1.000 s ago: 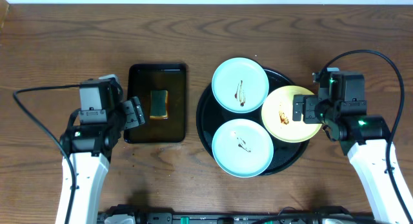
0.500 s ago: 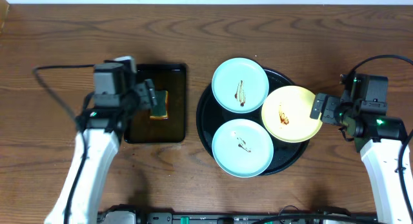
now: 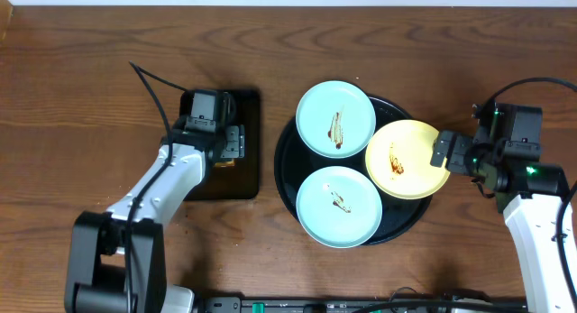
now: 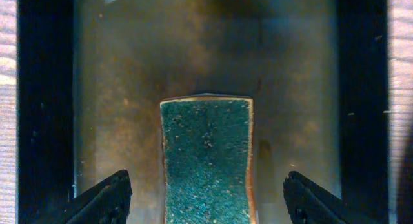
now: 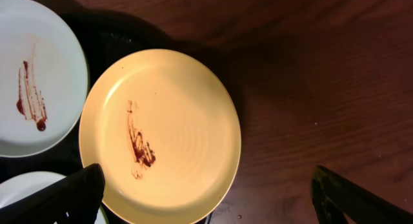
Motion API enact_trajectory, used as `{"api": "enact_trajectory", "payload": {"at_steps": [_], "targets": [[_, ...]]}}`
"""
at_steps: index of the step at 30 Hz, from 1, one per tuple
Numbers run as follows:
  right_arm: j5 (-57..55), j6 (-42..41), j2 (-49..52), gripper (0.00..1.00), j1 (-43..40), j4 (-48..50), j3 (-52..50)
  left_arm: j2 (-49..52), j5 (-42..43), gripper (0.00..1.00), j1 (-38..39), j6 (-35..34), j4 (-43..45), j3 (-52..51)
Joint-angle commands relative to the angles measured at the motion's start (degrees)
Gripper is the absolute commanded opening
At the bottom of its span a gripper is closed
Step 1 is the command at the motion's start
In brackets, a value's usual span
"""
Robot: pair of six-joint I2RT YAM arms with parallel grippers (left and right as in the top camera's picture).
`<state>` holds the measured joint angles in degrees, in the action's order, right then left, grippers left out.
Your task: Clean dirty plates on tray and stack at the side
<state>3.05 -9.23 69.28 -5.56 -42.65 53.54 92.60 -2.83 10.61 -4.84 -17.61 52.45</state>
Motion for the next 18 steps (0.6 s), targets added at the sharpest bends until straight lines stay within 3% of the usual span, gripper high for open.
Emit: {"api": "enact_trajectory", "payload": {"at_steps": [1, 7, 12, 18], "targets": [[0.5, -1.0, 0.0, 0.99, -0.3, -0.4, 1.1, 2.1, -1.7, 0.74, 0.1, 0.5, 0.3, 1.0], [0.5, -1.0, 0.0, 0.99, -0.3, -0.4, 1.1, 5.1, -1.7, 0.67, 0.1, 0.1, 0.4, 1.0], [0.5, -1.0, 0.0, 0.99, -0.3, -0.5, 1.1, 6.2, -0.8, 0.48, 0.1, -0.2, 0.5, 1.0], [0.4, -1.0, 0.0, 0.99, -0.3, -0.4, 1.1, 6.1, -0.7, 0.42, 0.1, -0.2, 0.8, 1.0]]}}
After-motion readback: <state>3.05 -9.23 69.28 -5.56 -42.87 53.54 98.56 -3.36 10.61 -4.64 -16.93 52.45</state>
